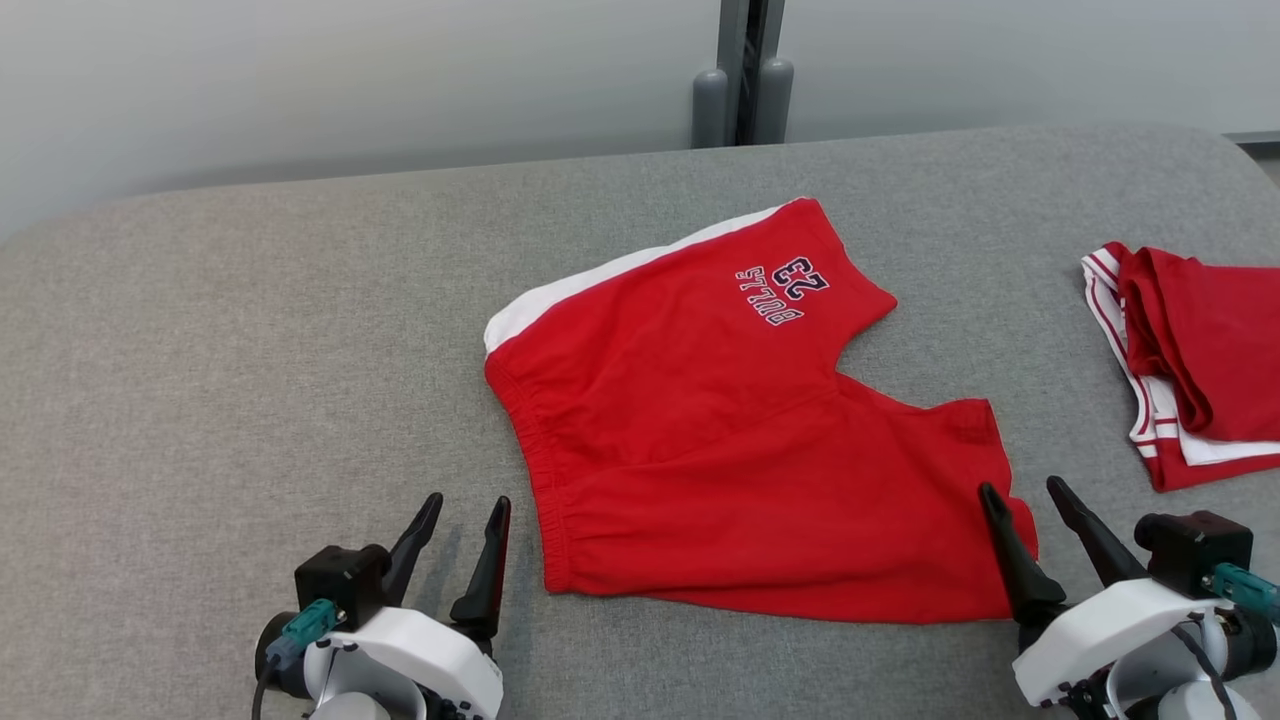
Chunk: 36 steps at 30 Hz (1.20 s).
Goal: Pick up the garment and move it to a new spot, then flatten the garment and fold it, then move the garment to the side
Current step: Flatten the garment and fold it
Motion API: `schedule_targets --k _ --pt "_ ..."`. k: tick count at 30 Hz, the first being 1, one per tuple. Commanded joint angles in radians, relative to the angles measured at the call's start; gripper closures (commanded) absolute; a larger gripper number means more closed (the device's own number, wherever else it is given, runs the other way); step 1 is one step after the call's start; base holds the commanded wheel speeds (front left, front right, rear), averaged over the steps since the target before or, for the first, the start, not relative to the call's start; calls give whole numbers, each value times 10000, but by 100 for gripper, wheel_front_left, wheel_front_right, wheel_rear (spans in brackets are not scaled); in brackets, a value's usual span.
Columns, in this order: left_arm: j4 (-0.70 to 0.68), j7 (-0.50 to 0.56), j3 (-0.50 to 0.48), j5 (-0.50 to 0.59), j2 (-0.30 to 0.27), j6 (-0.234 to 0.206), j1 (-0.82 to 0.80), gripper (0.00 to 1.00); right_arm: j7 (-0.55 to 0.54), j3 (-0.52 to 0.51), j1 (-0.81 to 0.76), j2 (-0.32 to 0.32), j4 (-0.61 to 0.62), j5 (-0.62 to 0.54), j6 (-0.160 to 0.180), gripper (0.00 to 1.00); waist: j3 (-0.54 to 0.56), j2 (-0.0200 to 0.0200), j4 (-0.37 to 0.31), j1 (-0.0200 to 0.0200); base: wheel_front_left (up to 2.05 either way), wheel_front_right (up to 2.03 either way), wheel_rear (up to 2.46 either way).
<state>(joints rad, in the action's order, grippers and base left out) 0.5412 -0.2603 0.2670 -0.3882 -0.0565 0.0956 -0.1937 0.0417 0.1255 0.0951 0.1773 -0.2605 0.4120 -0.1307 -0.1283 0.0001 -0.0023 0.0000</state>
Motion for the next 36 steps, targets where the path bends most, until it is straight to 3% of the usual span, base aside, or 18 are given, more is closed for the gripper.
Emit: schedule_targets --k 1,13,23,36 --pt "-9 -38 -82 -80 -43 26 -133 0 138 23 157 34 -10 -134 0 0 -90 -1 -38 0 0 0 0" --pt "935 339 -646 -867 -88 -5 -2312 0 799 723 903 -122 249 -40 0 0 -1303 -1 -740 0 0 0 0" --pt "2792 1272 -815 -852 -624 -311 -4462 0 1225 968 1310 -110 37 -34 0 0 -1958 -1 -1235 0 0 0 0" --pt "4480 1305 -330 -588 -858 -48 -5579 0 1367 1008 1451 -111 -252 -113 0 0 -2083 -1 -1384 0 0 0 0"
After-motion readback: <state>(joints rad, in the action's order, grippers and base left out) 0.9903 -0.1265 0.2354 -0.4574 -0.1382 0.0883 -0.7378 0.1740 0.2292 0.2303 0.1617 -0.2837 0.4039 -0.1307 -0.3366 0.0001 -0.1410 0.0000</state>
